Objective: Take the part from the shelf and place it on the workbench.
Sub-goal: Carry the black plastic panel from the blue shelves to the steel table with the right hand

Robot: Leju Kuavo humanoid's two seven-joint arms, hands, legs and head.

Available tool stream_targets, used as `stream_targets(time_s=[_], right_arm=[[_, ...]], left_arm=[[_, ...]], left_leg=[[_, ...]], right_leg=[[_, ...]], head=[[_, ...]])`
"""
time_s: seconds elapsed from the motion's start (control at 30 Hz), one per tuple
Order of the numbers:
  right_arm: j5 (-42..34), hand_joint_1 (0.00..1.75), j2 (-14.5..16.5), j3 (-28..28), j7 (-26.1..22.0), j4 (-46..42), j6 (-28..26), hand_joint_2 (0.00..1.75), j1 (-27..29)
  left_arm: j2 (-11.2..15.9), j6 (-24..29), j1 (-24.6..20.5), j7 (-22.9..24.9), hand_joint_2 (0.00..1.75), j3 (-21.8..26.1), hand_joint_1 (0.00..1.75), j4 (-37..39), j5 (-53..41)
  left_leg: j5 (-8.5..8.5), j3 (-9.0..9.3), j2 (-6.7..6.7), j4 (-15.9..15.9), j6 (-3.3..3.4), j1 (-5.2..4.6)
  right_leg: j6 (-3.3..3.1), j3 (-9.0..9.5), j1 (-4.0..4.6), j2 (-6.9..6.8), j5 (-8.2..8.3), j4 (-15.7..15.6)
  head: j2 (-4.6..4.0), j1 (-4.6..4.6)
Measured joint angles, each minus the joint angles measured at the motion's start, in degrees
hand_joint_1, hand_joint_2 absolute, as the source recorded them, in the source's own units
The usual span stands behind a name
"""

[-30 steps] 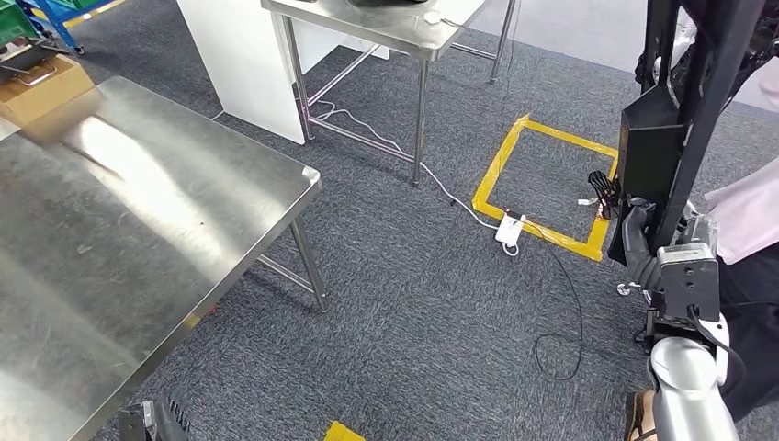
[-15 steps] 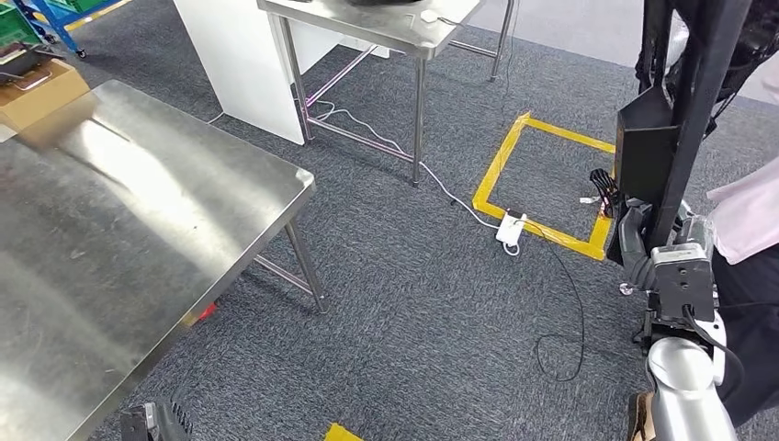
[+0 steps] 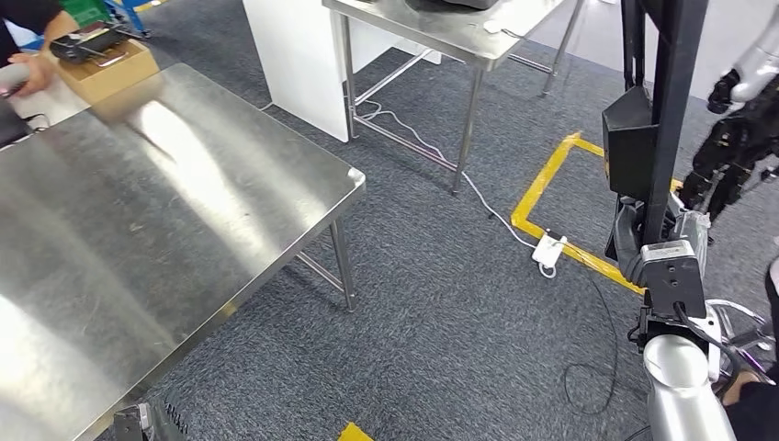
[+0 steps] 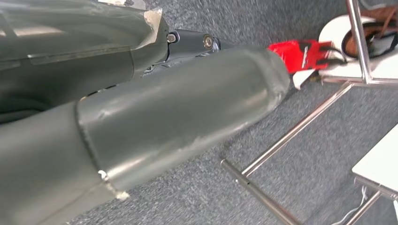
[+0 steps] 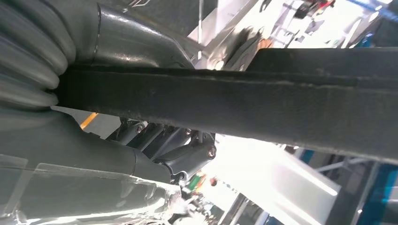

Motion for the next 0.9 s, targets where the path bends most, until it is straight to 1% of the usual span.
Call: stream_targets(time_s=[0.03,0.07,0.1,0.13,0.17,0.2,0.23,0.27,0.3,0.33,0.37,0.4,0.43,0.47,0.5,0.53,0.57,0.6,0.63,0.67,0.7,0.73,0.77,0.8,0.83,0.87,0.9], right_arm=[[0.1,1.57,0.0,0.1,0.0,0.0,0.0,1.75,-0.1],[0.1,1.57,0.1,0.2,0.1,0.0,0.0,1.75,-0.1],[0.2,1.57,0.2,0.3,0.1,0.0,0.0,1.75,-0.2],[0.3,1.57,0.3,0.4,0.2,0.0,0.0,1.75,-0.3],[0.5,1.57,0.4,0.4,0.2,0.0,0.0,1.75,-0.4],[0.7,1.57,0.4,0.5,0.3,0.0,0.0,1.75,-0.5],[0.8,1.57,0.5,0.5,0.4,0.0,0.0,1.75,-0.6],[0.9,1.57,0.5,0.5,0.4,0.0,0.0,1.75,-0.6],[1.0,1.57,0.6,0.5,0.5,0.1,0.0,1.75,-0.6],[1.0,1.57,0.6,0.5,0.6,0.1,0.0,1.75,-0.6],[1.1,1.57,0.7,0.6,0.7,0.1,0.0,1.75,-0.6],[1.2,1.57,0.8,0.6,0.9,0.2,0.0,1.75,-0.6],[1.3,1.57,0.9,0.7,1.0,0.2,0.0,1.75,-0.8],[1.5,1.57,1.2,0.9,1.2,0.2,0.0,1.75,-1.1],[2.0,1.57,1.5,1.1,1.4,0.4,0.0,1.75,-1.6],[2.6,1.57,2.1,1.4,1.8,0.7,0.0,1.75,-2.4],[3.4,1.57,2.9,1.9,2.2,1.2,0.0,1.75,-3.4],[4.1,1.57,3.9,2.6,2.6,1.8,0.0,1.75,-4.5],[4.7,1.57,4.8,3.3,3.0,2.4,-0.1,1.75,-5.6],[5.1,1.57,5.5,3.9,3.2,3.0,-0.1,1.75,-6.4],[5.4,1.57,6.0,4.3,3.3,3.4,-0.2,1.75,-7.0],[5.5,1.57,6.3,4.5,3.3,3.8,-0.2,1.75,-7.5],[5.7,1.57,6.6,4.7,3.4,4.3,-0.2,1.75,-7.9],[5.9,1.57,6.9,4.9,3.4,4.8,-0.2,1.75,-8.2],[6.1,1.57,7.4,5.2,3.5,5.4,-0.1,1.75,-8.5],[6.4,1.57,8.0,5.5,3.5,6.0,-0.1,1.75,-9.0],[6.8,1.57,8.6,5.8,3.7,6.6,-0.1,1.75,-9.6]], left_arm=[[0.0,0.0,0.1,0.0,0.0,0.1,0.0,0.0,0.0],[0.1,0.0,0.2,0.0,0.0,0.1,0.0,0.0,0.0],[0.1,0.0,0.3,0.0,0.0,0.2,0.0,0.0,0.0],[0.1,0.0,0.5,0.0,0.0,0.2,0.0,0.0,0.0],[0.1,0.0,0.6,0.0,0.0,0.3,0.0,0.0,0.0],[0.1,0.0,0.7,0.0,0.0,0.3,0.0,0.0,0.0],[0.1,-0.1,0.7,0.0,0.0,0.3,0.0,0.0,0.0],[0.1,-0.1,0.6,0.0,0.0,0.3,0.0,0.0,0.0],[0.1,-0.1,0.7,0.0,0.0,0.3,0.0,0.0,0.0],[0.1,-0.2,0.7,0.0,0.0,0.3,0.0,0.1,0.0],[0.1,-0.3,0.8,0.0,0.0,0.3,0.0,0.1,0.0],[0.1,-0.3,0.8,0.0,0.0,0.3,0.0,0.1,0.0],[0.2,-0.3,0.8,0.0,0.0,0.3,0.0,0.1,0.0],[0.3,-0.4,0.7,0.0,0.0,0.4,0.0,0.1,0.2],[0.5,-0.4,0.6,0.0,0.0,0.5,0.0,0.1,0.4],[0.7,-0.4,0.5,0.0,0.0,0.6,0.0,0.1,0.7],[0.8,-0.4,0.4,0.0,0.0,0.8,0.0,0.1,0.9],[1.0,-0.4,0.3,0.0,0.0,1.1,0.0,0.1,1.1],[1.2,-0.4,0.3,0.0,0.0,1.3,0.0,0.1,1.3],[1.3,-0.5,0.3,0.0,0.0,1.5,0.0,0.1,1.3],[1.4,-0.5,0.2,0.0,0.0,1.7,0.0,0.1,1.4],[1.4,-0.5,0.1,0.0,0.0,1.8,0.0,0.1,1.5],[1.4,-0.5,0.0,0.0,0.0,1.9,0.0,0.1,1.6],[1.5,-0.5,0.1,0.0,0.0,2.1,0.0,0.2,1.7],[1.5,-0.4,0.2,0.0,0.0,2.4,0.0,0.2,1.9],[1.5,-0.3,0.3,0.0,0.0,2.7,0.0,0.2,2.1],[1.5,-0.2,0.4,0.0,0.0,3.0,0.0,0.2,2.4]], left_leg=[[-0.12,-0.26,-0.42,0.2,-0.31,-0.09],[-0.14,-0.48,-0.82,0.3,-0.59,-0.12],[-0.1,-0.62,-1.11,0.3,-0.78,0.0],[-0.29,-0.81,-0.63,0.6,-1.03,0.06],[-0.97,-1.28,0.38,1.6,-1.29,0.1],[-2.22,-2.25,1.72,3.7,-1.57,0.14],[-3.88,-3.75,3.17,6.8,-1.86,0.2],[-5.62,-5.67,3.97,10.6,-2.12,0.33],[-6.89,-7.52,4.31,14.1,-2.3,0.47],[-7.25,-8.73,4.45,16.1,-2.41,0.56],[-6.62,-8.96,4.57,16.2,-2.43,0.62],[-5.04,-7.99,4.81,14.0,-2.32,0.63],[-3.02,-6.14,5.38,10.2,-2.09,0.59],[-1.46,-4.16,6.4,6.2,-1.82,0.37],[-0.42,-2.65,7.22,3.1,-1.5,0.13],[-0.03,-1.84,7.74,1.3,-1.23,-0.13],[-0.1,-1.68,7.84,0.7,-1.0,-0.39],[0.0,-1.68,7.3,0.6,-0.72,-0.48],[0.25,-1.42,6.84,0.2,-0.41,-0.34],[0.57,-1.1,6.31,-0.2,-0.05,-0.2],[0.9,-0.78,5.77,-0.7,0.3,-0.03],[1.14,-0.54,5.15,-0.9,0.54,0.15],[1.21,-0.52,4.39,-1.0,0.69,0.13],[1.21,-0.53,3.64,-1.0,0.75,0.13],[1.21,-0.54,2.83,-1.0,0.74,0.13],[1.18,-0.54,2.04,-0.9,0.71,0.14],[1.14,-0.53,1.3,-0.8,0.63,0.16]], right_leg=[[-0.28,0.68,0.03,0.29,0.27,-1.3],[-0.7,0.8,0.2,0.02,0.22,-1.4],[-1.07,0.77,0.1,-0.45,0.29,-1.4],[-1.4,0.81,0.04,-0.84,0.35,-1.4],[-1.79,0.89,-0.01,-1.26,0.39,-1.5],[-2.18,0.97,-0.08,-1.69,0.39,-1.6],[-2.47,1.03,0.03,-2.11,0.32,-1.6],[-2.71,1.05,0.14,-2.58,0.23,-1.6],[-2.83,1.06,0.22,-3.07,0.14,-1.6],[-2.89,1.09,0.28,-3.58,0.09,-1.6],[-2.96,1.13,0.32,-4.1,0.03,-1.6],[-3.0,1.22,0.34,-4.61,-0.03,-1.6],[-3.0,1.33,0.38,-5.08,-0.11,-1.6],[-2.94,1.43,0.53,-5.52,-0.21,-1.5],[-2.81,1.49,0.73,-5.88,-0.32,-1.5],[-2.64,1.52,0.89,-6.22,-0.41,-1.5],[-2.47,1.55,1.02,-6.56,-0.45,-1.6],[-2.22,1.67,1.09,-6.93,-0.46,-1.7],[-1.97,1.63,1.1,-6.97,-0.56,-1.7],[-1.78,1.46,1.1,-6.33,-0.93,-1.1],[-1.7,0.94,1.1,-5.37,-1.64,0.3],[-1.83,-0.36,1.0,-4.13,-2.86,3.0],[-2.02,-2.13,0.91,-3.13,-4.37,6.8],[-2.09,-4.13,0.86,-2.67,-5.67,10.6],[-1.98,-5.79,0.81,-2.42,-6.47,13.6],[-1.61,-6.43,0.75,-2.32,-6.26,14.3],[-1.08,-5.88,0.63,-2.17,-5.1,12.6]], head=[[0.0,-0.02],[0.0,-0.05],[0.0,-0.08],[0.0,-0.1],[0.0,-0.26],[0.0,-0.42],[0.0,-0.59],[0.0,-0.77],[0.0,-0.75],[0.0,-0.77],[0.0,-0.78],[0.0,-0.77],[0.0,-0.78],[0.0,-0.77],[0.0,-0.74],[0.0,-0.69],[0.0,-0.64],[0.0,-0.62],[0.0,-0.58],[0.0,-0.56],[0.0,-0.55],[0.0,-0.42],[0.0,-0.31],[0.0,-0.2],[0.0,-0.11],[0.0,-0.09],[0.0,-0.07]])
